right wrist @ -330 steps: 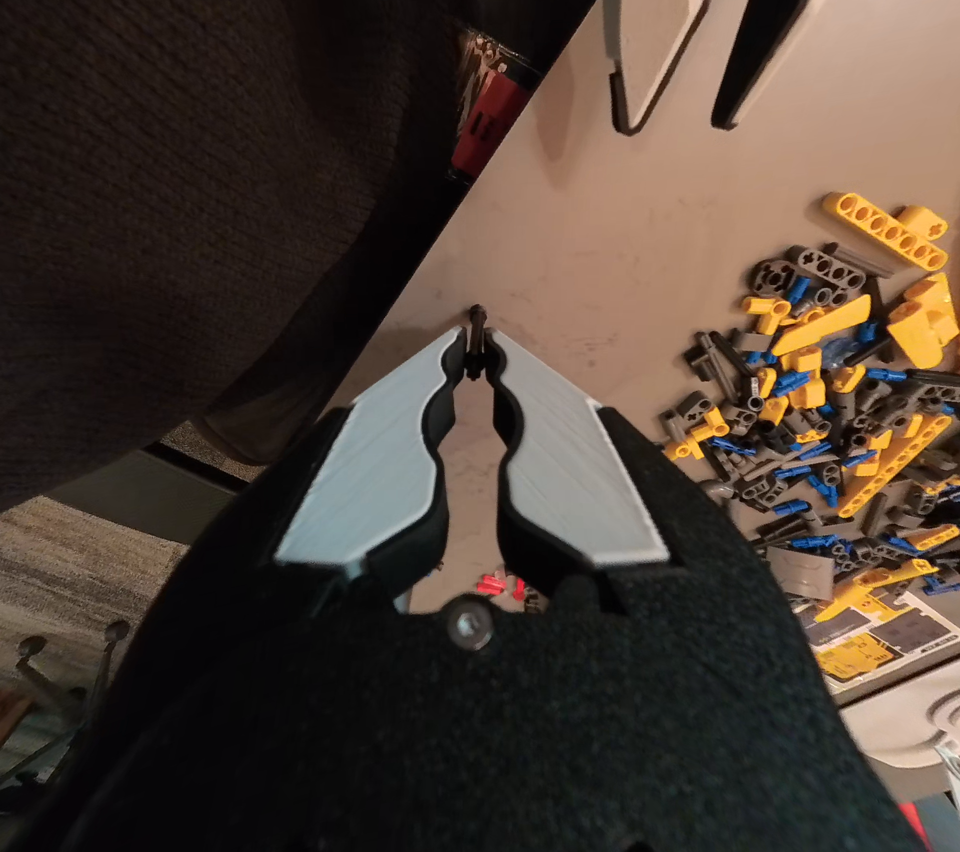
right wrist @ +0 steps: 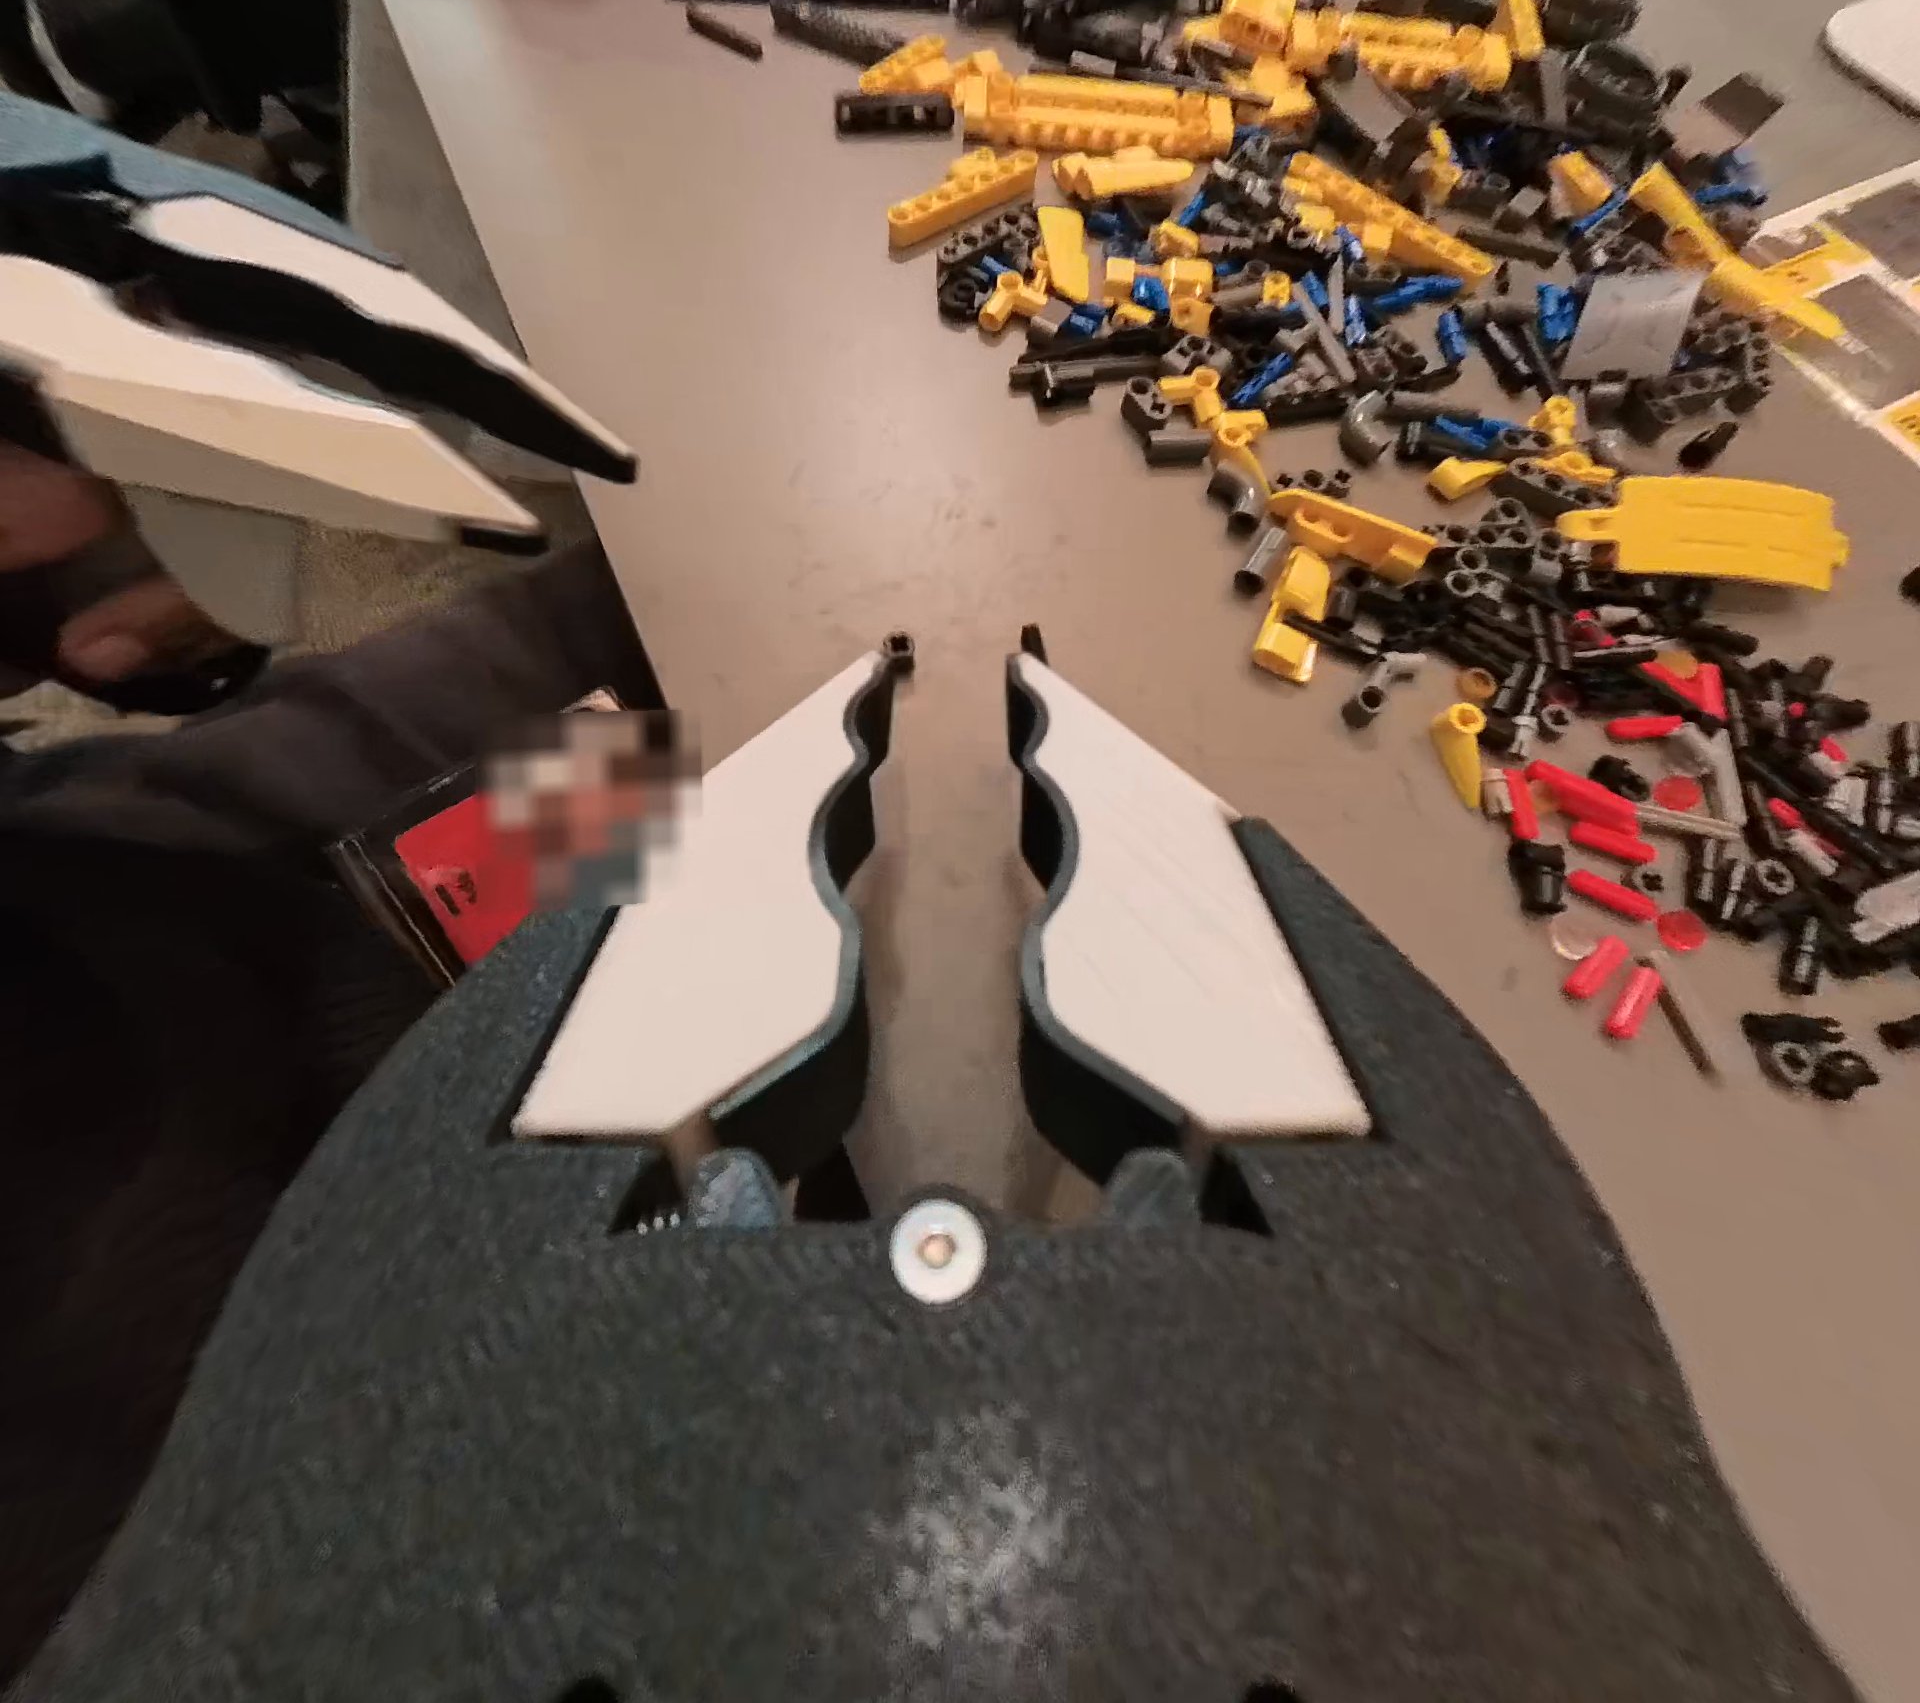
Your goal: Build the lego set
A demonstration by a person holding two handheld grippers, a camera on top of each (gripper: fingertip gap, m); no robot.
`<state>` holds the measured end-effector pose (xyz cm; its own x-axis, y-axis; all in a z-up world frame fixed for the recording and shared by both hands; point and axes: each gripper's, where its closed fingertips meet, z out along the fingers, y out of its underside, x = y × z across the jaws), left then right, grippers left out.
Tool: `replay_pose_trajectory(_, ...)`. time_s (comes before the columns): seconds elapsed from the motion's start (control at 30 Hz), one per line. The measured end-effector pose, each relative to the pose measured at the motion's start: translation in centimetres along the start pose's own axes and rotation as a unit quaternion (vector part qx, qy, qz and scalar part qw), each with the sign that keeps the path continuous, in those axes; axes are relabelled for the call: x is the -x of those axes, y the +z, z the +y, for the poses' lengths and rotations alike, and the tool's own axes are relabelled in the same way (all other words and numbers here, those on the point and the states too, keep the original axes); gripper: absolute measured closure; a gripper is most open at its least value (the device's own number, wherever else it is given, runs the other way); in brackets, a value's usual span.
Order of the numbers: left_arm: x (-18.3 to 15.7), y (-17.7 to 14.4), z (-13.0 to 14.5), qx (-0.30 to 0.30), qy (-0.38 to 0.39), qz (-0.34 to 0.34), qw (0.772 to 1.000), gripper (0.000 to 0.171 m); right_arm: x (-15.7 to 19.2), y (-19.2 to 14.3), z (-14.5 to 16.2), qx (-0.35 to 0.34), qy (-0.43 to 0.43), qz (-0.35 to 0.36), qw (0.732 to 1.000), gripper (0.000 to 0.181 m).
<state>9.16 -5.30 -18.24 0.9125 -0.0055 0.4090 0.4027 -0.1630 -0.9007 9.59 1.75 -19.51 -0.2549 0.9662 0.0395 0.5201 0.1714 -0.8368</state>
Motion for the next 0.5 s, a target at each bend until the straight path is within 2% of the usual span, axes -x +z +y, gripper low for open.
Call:
replay_pose_trajectory(0.1,1.9,0.6,-0.7,0.059,0.057,-0.055,0.995,0.145,0.4,-1.2,-1.9,-0.059,-0.016,0.003,0.998,0.152)
replay_pose_trajectory(0.17,3.6,0.9,-1.9,0.096,0.121,-0.108,0.982,0.144,0.9,-1.9,-3.4,-0.098,-0.038,0.011,0.994,0.143)
replay_pose_trajectory(0.3,7.3,1.3,-5.3,0.144,0.245,-0.236,0.929,0.135,3.3,-3.6,-6.8,-0.171,-0.094,0.016,0.981,0.140)
replay_pose_trajectory(0.4,9.5,1.9,-6.9,0.163,0.261,-0.288,0.907,0.135,6.1,-5.5,-9.7,-0.238,-0.143,0.013,0.961,0.140)
replay_pose_trajectory(0.5,9.9,3.1,-7.0,0.166,0.232,-0.275,0.918,0.135,5.7,-6.4,-10.8,-0.251,-0.164,0.055,0.953,0.140)
